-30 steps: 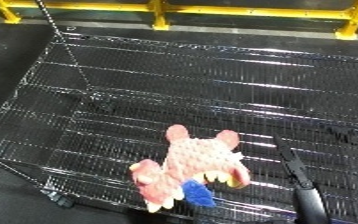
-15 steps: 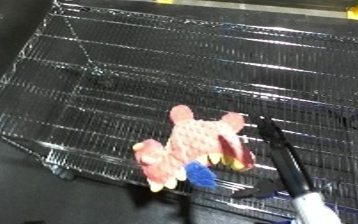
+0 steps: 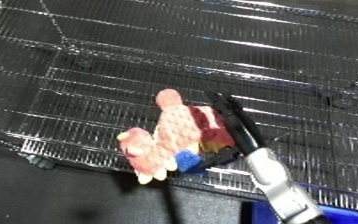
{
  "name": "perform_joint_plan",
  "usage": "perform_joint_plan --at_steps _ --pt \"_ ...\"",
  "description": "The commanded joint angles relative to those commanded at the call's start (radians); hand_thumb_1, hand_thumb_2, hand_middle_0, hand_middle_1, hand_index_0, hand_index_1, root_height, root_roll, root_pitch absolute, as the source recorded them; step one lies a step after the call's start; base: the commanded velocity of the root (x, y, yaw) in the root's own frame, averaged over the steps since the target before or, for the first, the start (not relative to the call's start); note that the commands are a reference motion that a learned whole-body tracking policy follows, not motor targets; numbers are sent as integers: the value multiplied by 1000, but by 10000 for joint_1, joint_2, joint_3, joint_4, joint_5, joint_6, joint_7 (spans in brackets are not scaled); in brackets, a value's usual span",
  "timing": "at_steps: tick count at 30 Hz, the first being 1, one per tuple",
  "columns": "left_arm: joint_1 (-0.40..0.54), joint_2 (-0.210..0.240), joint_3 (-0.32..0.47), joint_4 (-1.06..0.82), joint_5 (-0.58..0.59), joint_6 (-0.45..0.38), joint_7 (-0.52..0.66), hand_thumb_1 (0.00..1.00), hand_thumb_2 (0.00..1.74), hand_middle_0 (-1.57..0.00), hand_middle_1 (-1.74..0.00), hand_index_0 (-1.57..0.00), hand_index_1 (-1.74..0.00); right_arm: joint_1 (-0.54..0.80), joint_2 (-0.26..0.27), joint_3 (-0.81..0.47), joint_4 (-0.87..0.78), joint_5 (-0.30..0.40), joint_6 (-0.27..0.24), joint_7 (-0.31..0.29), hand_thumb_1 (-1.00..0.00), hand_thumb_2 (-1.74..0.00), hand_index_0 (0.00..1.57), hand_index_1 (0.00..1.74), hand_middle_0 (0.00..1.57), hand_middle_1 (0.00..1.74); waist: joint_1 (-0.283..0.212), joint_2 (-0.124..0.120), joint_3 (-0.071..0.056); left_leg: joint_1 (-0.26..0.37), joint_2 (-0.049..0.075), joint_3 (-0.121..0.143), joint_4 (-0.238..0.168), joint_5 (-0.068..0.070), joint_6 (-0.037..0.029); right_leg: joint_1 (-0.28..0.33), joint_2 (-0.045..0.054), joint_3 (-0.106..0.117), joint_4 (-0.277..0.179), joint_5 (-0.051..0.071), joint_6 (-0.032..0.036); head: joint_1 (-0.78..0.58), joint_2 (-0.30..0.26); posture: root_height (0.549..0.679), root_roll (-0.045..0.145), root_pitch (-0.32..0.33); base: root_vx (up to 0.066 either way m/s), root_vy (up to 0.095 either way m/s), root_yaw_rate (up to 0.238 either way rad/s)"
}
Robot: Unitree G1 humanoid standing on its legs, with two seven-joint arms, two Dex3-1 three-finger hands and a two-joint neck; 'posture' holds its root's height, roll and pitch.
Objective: Pick up the object and place it into the box
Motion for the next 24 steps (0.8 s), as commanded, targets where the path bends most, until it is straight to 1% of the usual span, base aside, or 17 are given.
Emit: perform_joint_plan --at_steps 4,6,9,12,16,20,24 --pt "104 36 -218 13 -97 -14 -15 1000 1740 -1570 -1740 -1570 -1740 -457 163 155 934 415 148 -23 0 0 0 0 0 0 116 98 0 -376 -30 -89 137 43 -2 -371 -4 -16 171 58 -17 407 26 615 30 -103 -20 -11 53" --pt "144 66 -273 22 -125 -22 -8 1000 1740 -1570 -1740 -1570 -1740 -677 256 239 1349 486 223 -58 0 0 0 0 0 0 165 149 0 -501 -46 -117 216 43 5 -488 -4 -15 237 76 -23 529 67 614 30 -99 2 2 20" --pt "194 98 -301 -1 -176 -68 9 1000 1740 -1570 -1740 -1570 -1740 -978 416 412 1914 311 366 -129 0 0 0 0 0 0 254 235 0 -651 -59 -155 316 30 17 -611 -3 -12 311 75 -26 773 43 613 29 -92 10 5 20" --pt "168 114 -305 8 -238 -126 63 1000 1740 -1570 -1740 -1570 -1740 -1220 563 544 2480 80 511 -206 0 0 0 0 0 0 336 316 0 -750 -74 -183 332 32 25 -689 -16 -16 324 70 -20 939 130 613 28 -85 10 5 34" --pt "109 146 -227 -24 -352 -263 197 1000 1740 -1570 -1740 -1570 -1740 -1596 813 751 3498 -187 535 -194 0 0 0 0 0 0 459 422 0 -864 -97 -220 356 30 30 -771 -39 -35 337 63 -17 1107 189 612 26 -77 8 4 31" --pt "75 180 -96 -113 -366 -387 328 1000 1740 -1570 -1740 -1570 -1740 -1861 1049 975 4302 -435 507 -89 -200 -348 314 348 314 348 533 505 0 -913 -108 -239 380 12 29 -800 -74 -49 358 35 -4 1118 274 612 25 -73 12 10 14" --pt "43 203 26 -164 -293 -438 411 1000 1740 -1570 -1740 -1570 -1740 -1858 1223 1028 4475 -514 461 -57 -400 -696 628 696 628 696 523 519 0 -857 -96 -208 295 1 30 -758 -97 -48 307 16 12 1004 295 613 24 -70 13 14 -19"
